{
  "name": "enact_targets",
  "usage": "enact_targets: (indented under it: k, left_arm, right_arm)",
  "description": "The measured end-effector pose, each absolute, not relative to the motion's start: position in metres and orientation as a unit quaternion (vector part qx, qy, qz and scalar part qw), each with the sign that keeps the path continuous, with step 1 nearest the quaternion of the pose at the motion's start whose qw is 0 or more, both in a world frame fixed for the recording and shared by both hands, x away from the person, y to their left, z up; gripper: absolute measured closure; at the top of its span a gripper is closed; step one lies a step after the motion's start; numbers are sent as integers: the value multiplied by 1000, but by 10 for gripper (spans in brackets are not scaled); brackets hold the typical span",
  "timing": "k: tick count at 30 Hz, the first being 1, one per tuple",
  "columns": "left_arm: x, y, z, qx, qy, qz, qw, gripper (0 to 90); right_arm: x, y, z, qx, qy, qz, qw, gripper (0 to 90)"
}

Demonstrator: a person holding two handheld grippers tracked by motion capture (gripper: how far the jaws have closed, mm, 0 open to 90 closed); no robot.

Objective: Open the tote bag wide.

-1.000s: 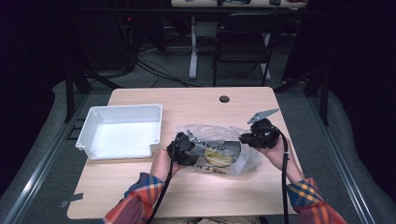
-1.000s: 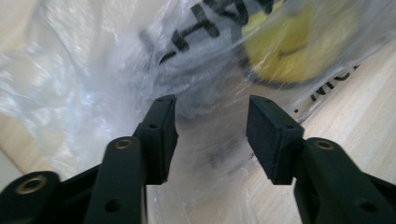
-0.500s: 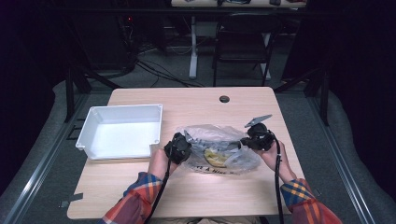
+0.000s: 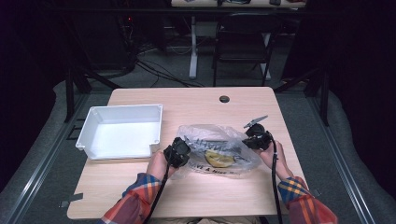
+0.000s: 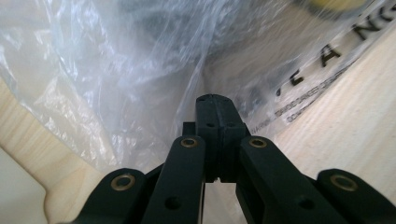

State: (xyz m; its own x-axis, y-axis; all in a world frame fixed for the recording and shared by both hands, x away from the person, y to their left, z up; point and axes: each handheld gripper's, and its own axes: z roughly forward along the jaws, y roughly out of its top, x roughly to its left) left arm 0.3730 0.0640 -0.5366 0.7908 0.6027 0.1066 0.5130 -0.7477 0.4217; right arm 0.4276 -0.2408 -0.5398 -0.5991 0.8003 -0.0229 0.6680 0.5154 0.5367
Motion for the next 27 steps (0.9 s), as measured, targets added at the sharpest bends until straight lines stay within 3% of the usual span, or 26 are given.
enact_targets:
  k: [3,7,11,13,16,24,27]
  left_arm:
    - [373,67,-532,922,306,126,200,900]
    - [370,69,-513,916,304,138,222,754]
    - [365,65,-505,905,309,195,218,618]
    - [367,65,-506,904,310,207,209,606]
    - [370,65,-509,900,314,225,201,646]
    - [396,65,-536,894,345,227,175,896]
    - [405,64,-550,900,350,209,157,900]
  right_arm:
    - [430,-241,-545,432,860,240,129,900]
    - [430,-241,-547,433,860,238,129,900]
    - [428,-244,-544,432,858,246,130,900]
    - [428,-244,-543,429,859,248,130,900]
    - [426,-244,-541,427,858,253,133,900]
    - [430,-246,-545,439,852,251,140,900]
    - [430,-245,-547,437,854,242,143,900]
